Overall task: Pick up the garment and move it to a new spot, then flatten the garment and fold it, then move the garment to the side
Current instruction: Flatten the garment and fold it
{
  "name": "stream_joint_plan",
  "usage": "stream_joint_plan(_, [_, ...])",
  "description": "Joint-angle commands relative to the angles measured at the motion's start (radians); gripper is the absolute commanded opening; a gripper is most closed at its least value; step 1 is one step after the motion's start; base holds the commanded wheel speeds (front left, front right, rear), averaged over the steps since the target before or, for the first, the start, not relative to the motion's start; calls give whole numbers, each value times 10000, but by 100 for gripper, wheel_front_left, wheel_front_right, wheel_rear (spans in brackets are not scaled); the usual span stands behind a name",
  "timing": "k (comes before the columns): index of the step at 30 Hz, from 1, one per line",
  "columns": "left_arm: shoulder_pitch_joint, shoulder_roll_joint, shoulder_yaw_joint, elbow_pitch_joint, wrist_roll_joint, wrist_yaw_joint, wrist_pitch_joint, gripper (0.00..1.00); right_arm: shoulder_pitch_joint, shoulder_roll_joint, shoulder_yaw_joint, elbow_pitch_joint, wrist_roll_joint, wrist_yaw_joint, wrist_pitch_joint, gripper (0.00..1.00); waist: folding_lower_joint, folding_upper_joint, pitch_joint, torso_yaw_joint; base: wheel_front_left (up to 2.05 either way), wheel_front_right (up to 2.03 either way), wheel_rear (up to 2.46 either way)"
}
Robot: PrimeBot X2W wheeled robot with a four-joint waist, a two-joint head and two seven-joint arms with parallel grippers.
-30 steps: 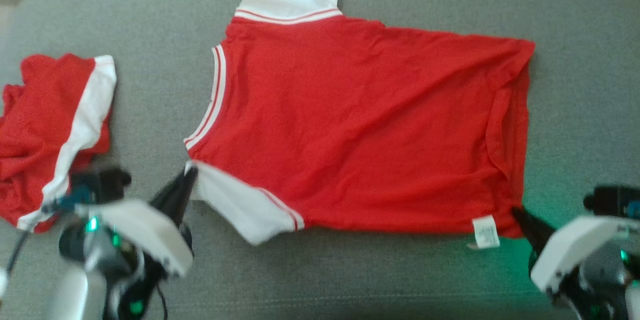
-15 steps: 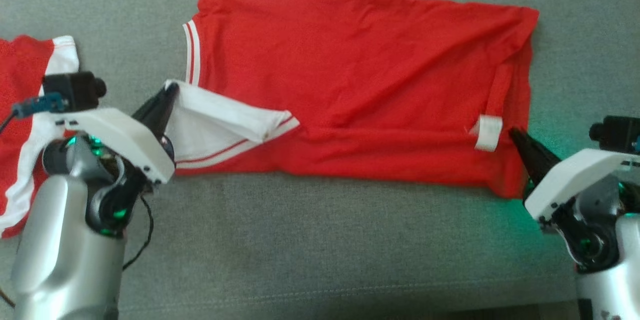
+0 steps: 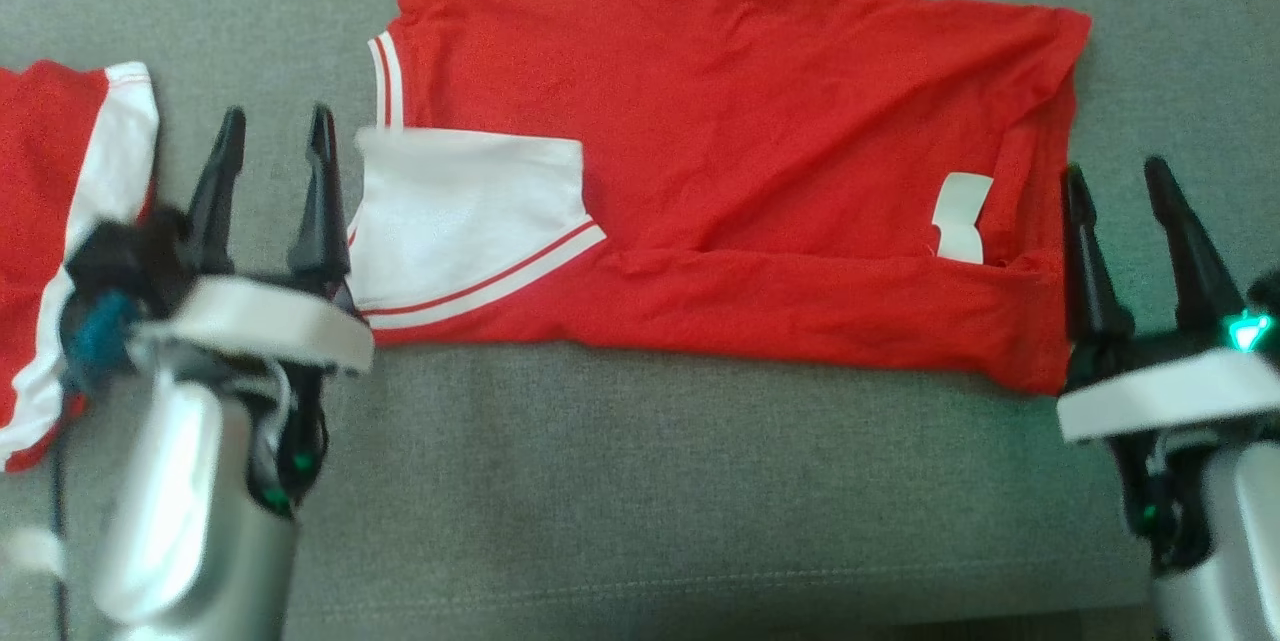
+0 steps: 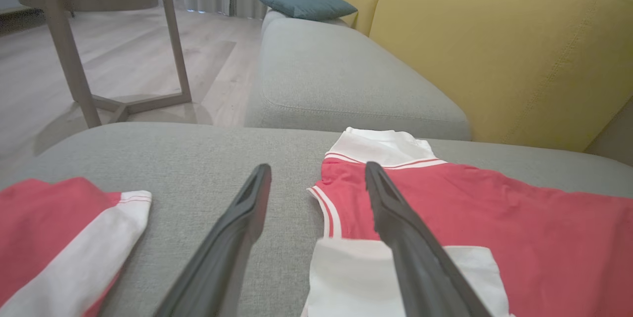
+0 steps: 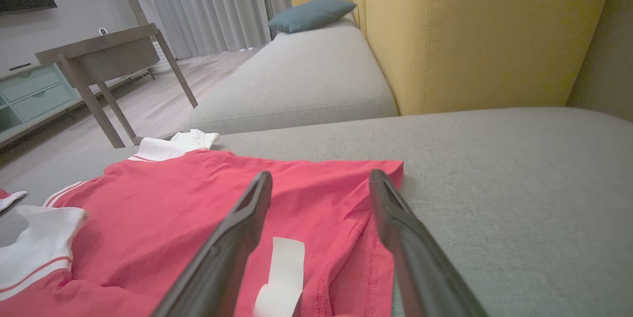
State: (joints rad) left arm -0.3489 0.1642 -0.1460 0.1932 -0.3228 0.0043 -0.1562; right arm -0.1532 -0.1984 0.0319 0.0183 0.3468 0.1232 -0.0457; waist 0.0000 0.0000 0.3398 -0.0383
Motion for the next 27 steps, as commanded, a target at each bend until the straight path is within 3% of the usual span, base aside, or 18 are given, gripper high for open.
stream_joint_plan(1, [3, 181, 300, -385, 140, 107, -201, 100, 208, -26, 156, -343, -166, 75, -255, 100, 0, 0, -80, 21, 0, 0, 0])
stream_joint_plan(7, [1198, -105, 204, -1135, 784, 812, -892, 100, 863, 403, 248, -451, -984, 75, -1053, 100, 0, 0, -519, -23, 0, 0, 0])
stream_joint_plan(13, [2502, -222, 117, -1512, 1072, 1169, -1007, 100, 1774, 810, 254, -673, -1319, 75, -1046, 100, 0, 0, -949, 6, 0, 0, 0])
stream_joint_plan(21, [2784, -116, 57, -1314, 1077, 1148, -1012, 100, 1984, 983, 155, -828, -1351, 75, -914, 100, 0, 0, -1149, -100, 0, 0, 0])
stream_joint_plan(27, [2439, 14, -257, -700, 910, 706, -433, 100, 2021, 938, -85, -435, -1308, 75, -358, 100, 0, 0, -1074, -111, 0, 0, 0])
